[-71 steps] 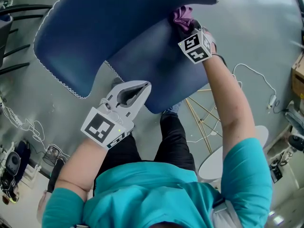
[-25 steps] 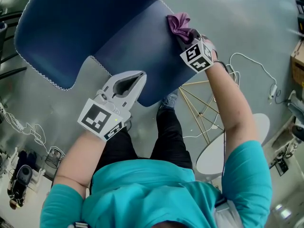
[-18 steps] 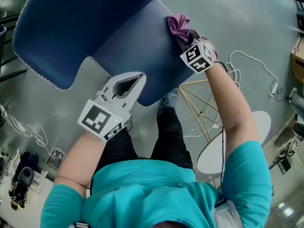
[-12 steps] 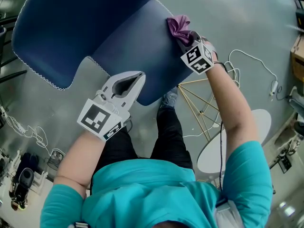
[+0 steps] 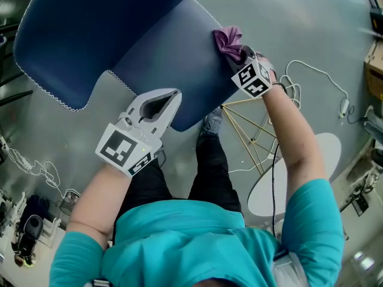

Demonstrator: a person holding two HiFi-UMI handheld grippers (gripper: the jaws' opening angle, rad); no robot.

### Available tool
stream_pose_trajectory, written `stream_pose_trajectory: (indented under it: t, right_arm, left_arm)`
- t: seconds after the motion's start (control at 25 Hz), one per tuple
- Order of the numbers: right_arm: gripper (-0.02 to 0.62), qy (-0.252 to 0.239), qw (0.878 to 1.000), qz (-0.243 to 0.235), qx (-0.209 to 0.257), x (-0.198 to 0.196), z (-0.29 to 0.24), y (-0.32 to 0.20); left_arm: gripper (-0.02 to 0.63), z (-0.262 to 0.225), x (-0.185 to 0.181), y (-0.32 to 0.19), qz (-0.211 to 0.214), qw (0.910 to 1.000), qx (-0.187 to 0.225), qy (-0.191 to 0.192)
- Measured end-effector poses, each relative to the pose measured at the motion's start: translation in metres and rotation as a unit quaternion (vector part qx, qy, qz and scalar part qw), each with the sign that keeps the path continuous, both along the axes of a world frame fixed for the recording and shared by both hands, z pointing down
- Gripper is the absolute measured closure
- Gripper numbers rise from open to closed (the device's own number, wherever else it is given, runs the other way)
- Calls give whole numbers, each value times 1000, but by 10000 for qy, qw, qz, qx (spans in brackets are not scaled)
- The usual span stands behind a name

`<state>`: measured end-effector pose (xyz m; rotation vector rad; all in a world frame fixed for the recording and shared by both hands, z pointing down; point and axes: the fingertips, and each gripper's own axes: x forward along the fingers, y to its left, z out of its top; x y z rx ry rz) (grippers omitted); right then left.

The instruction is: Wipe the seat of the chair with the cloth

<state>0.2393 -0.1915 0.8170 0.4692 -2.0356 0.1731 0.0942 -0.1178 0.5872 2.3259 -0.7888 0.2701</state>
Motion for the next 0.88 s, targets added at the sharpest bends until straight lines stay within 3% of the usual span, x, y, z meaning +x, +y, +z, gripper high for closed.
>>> stream_pose_trajectory:
  t: [0.88]
  right_arm:
    - [546,166,9994,131,-271,42,-1,45]
  left_arm:
    - [603,-6,9,23,56,9999,6,86]
